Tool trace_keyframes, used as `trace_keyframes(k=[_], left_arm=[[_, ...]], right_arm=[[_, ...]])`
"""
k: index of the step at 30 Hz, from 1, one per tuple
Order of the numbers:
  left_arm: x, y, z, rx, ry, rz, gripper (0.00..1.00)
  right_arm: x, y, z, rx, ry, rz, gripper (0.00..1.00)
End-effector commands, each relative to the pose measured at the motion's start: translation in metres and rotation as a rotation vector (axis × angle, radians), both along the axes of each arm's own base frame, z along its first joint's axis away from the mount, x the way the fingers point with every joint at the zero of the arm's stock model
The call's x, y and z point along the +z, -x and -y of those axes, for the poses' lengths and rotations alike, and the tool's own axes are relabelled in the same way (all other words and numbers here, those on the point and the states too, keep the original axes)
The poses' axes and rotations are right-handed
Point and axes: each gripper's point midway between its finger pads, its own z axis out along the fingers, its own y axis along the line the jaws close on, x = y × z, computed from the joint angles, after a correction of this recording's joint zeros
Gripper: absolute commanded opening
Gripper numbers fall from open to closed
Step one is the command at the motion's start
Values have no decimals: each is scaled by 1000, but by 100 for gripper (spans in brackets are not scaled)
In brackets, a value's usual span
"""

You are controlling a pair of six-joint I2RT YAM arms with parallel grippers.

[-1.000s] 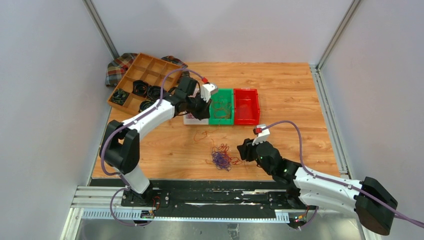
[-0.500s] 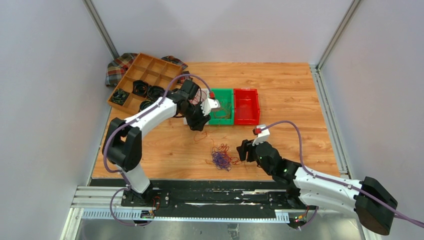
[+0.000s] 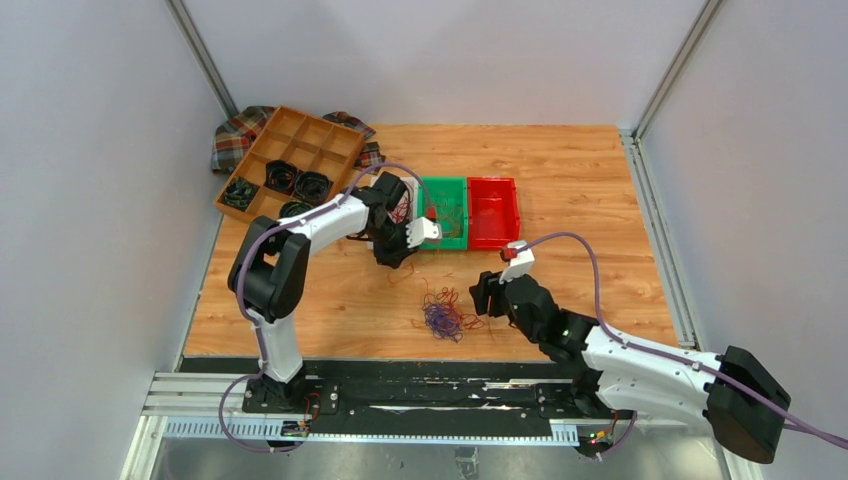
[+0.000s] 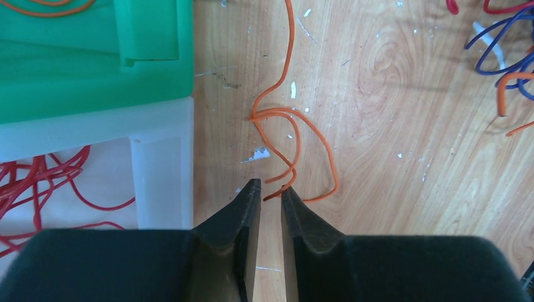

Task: Untangle the cables
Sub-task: Place the cable in the bin.

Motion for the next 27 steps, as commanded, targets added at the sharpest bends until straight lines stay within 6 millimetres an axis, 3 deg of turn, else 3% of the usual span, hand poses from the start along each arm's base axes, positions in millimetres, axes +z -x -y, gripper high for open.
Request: trace_keyframes(k=[1, 6, 12, 16, 22, 27], left_arm=[[-5, -2, 1, -48, -3, -2, 17], [1, 7, 2, -59, 9, -30, 7], [52, 6, 17, -61, 95, -22, 1], [82, -1, 27, -43, 151, 9, 1], [99, -13, 34, -27, 173, 44, 1], [121, -40, 56, 14, 227, 74, 1]], right_arm=[[15, -4, -2, -14, 2, 6, 55], [24, -8, 1, -34, -9, 15, 51], [27, -14, 6, -51, -2, 20, 48], [30, -16, 9, -58, -6, 25, 46], [31, -14, 13, -67, -22, 32, 44], [31, -12, 18, -78, -36, 35, 44]])
